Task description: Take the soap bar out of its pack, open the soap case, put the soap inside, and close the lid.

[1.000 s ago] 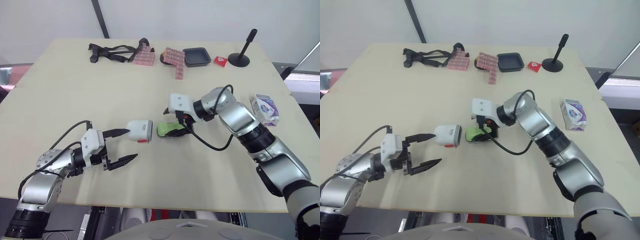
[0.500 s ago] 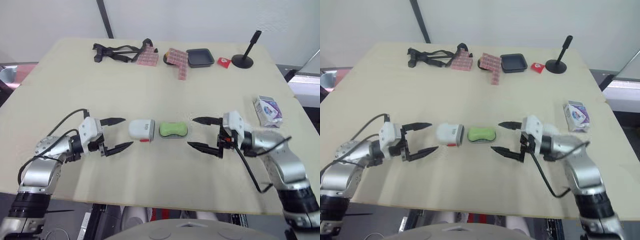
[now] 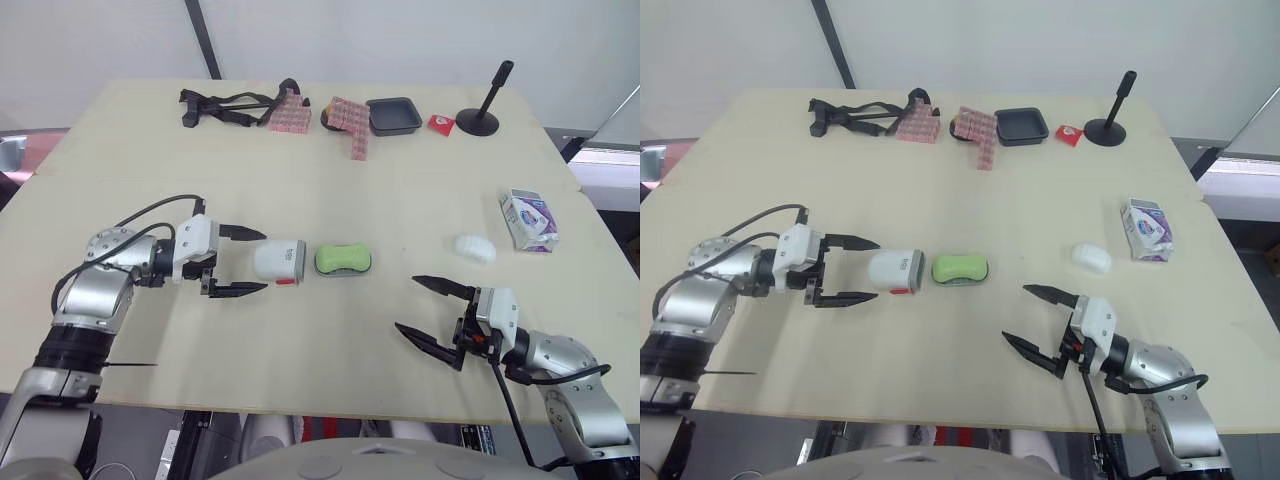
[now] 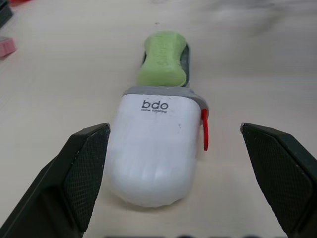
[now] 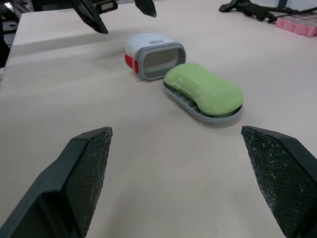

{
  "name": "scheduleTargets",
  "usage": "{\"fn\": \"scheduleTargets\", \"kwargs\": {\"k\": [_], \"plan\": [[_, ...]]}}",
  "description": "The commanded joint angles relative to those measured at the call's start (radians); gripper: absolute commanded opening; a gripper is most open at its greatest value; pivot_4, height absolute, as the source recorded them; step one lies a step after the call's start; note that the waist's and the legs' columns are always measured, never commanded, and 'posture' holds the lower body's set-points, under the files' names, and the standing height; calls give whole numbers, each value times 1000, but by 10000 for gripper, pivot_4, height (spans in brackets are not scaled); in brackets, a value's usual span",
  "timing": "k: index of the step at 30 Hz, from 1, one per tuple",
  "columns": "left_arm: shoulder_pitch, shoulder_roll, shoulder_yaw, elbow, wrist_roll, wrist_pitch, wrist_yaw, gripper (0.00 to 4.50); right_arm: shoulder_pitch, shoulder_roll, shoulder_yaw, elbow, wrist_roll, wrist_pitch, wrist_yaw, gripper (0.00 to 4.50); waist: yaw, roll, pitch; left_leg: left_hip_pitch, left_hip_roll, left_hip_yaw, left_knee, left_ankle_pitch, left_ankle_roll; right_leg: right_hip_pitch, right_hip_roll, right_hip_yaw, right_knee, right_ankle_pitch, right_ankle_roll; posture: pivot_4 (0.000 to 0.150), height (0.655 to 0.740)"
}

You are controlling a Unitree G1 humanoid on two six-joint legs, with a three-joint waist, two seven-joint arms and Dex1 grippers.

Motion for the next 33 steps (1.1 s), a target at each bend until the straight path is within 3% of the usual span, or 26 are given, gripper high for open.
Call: {"fn": "scheduleTargets", "kwargs": {"k": [1,12,21,33], "plan": [[-81,11,-19,63,22,-30,-50,45000,7,-14,-10,26,13,-60,16,44861,0,0,0,-1,0,0,0,0,0,0,0,0,0,0,0,1500,7400],[-227,-11,-147,228,141,-66,-134,45000,-10,-72,-31,27,61,-56,31,44861,2,0,0,-2,0,-1,0,0,0,3,0,-1,0,0,0,1500,7400],[-255,-73,-168,280,210,-96,-37,45000,-9,-107,-39,-29,95,-20,18,44861,6,1,0,-1,-1,-2,0,0,0,6,0,-3,-1,0,0,1500,7400],[-239,-98,-173,282,228,-104,-16,45000,-95,-89,30,-12,52,18,-36,44861,9,1,0,-2,-1,-3,0,0,0,6,0,-4,-2,0,0,1500,7400]]}}
